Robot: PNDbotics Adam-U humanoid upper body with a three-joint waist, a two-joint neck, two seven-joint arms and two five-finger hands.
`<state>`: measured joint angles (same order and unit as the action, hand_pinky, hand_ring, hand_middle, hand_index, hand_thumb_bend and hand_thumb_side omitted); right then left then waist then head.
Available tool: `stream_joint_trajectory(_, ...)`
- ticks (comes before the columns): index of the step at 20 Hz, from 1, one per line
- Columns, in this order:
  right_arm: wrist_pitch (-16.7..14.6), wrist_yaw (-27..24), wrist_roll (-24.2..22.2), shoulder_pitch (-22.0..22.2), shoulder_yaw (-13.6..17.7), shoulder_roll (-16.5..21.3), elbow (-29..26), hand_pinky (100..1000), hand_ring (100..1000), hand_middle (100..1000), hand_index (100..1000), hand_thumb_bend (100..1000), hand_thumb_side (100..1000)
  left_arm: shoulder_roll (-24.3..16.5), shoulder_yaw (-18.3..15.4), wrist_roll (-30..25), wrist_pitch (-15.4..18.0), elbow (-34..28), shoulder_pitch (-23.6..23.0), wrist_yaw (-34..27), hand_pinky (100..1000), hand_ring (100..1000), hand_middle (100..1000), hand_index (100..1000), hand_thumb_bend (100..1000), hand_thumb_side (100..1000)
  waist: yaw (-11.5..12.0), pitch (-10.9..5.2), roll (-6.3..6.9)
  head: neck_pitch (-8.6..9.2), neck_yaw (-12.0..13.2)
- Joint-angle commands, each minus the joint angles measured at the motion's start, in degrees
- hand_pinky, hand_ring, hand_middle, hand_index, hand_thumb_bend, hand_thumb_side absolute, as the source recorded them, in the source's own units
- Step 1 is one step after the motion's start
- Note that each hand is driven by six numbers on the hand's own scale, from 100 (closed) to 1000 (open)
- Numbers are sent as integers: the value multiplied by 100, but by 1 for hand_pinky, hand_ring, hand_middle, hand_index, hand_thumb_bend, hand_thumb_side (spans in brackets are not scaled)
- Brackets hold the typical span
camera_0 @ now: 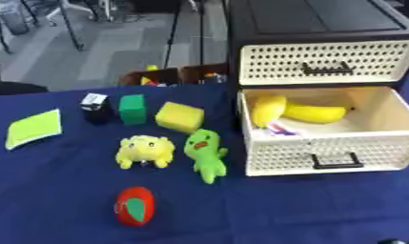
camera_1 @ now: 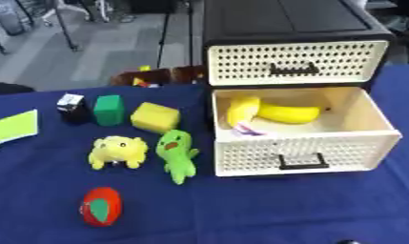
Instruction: Pick up objects from table and place into drawer.
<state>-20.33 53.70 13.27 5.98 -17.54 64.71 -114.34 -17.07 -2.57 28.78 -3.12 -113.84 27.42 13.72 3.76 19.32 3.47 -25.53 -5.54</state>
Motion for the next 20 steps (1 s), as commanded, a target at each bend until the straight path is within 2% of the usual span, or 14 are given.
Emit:
stream_joint_trajectory(1, 25, -97, -278, -128, 228, 69, -25, 310, 503, 603, 825, 100, 1000, -40, 4, -49, -3, -75, 26, -3, 345, 550, 561, 812, 437, 783, 41, -77, -34, 5, -60)
stream_joint_trajectory(5, 61, -438, -603, -332, 377, 77, -25, 306, 491, 592, 820, 100, 1000, -33, 5, -88, -22, -75, 22, -16, 342, 550, 561, 811, 441, 780, 107, -63, -54, -24, -141)
stream_joint_trajectory(11, 252, -964, -1035, -662, 513, 169, -25, 301, 487, 594, 817, 100, 1000, -23, 17, -174, -52, -75, 0, -41, 333, 544, 560, 809, 428, 780, 194, -37, -79, -52, -252)
stream_joint_trajectory(20, 580, -1777, -1549, -1107, 882, 356, -25, 299, 496, 599, 818, 100, 1000, -18, 25, -261, -56, -75, -28, -78, 327, 541, 560, 806, 422, 783, 240, -12, -117, -24, -330)
